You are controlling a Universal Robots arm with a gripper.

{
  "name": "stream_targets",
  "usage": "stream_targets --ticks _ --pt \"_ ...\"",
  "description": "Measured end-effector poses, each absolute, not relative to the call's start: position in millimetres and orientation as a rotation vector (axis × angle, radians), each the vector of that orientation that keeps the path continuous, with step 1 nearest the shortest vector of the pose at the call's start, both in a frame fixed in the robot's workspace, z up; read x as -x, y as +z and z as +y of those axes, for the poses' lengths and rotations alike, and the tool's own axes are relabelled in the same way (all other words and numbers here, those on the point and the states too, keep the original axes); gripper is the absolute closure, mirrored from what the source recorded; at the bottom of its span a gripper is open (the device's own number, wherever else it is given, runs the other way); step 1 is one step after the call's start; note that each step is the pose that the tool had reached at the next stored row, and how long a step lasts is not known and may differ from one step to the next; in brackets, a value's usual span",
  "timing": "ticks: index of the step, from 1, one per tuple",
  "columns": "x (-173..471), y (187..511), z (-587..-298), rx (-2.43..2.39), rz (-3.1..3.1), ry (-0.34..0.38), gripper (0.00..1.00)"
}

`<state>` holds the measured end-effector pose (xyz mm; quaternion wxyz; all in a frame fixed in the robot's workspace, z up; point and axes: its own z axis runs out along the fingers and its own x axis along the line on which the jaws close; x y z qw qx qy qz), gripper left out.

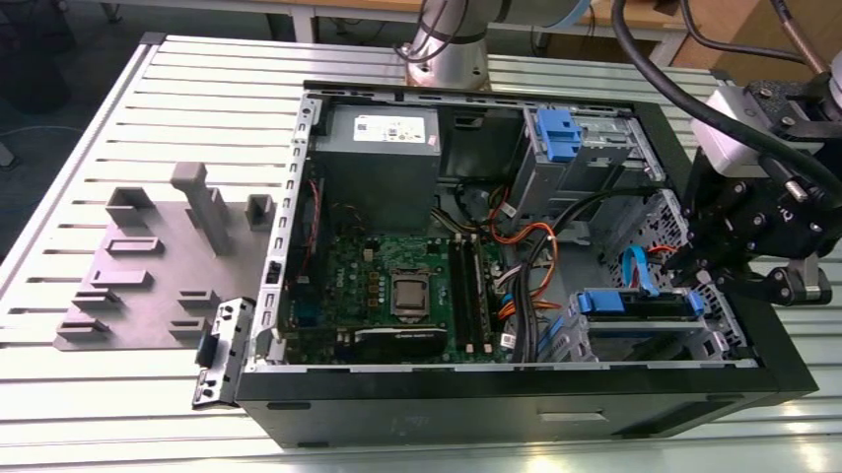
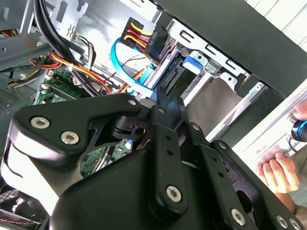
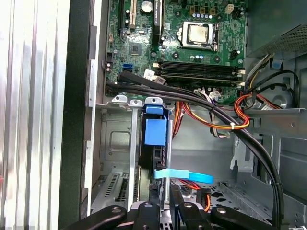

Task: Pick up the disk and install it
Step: 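Insert the second disk wire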

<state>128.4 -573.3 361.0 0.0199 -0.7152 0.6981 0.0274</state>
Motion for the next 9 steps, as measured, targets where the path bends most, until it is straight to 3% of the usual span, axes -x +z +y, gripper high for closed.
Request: stream_targets --ticks 9 --pt "-128.6 361.0 -573.3 2.219 2.166 0.085 0.75"
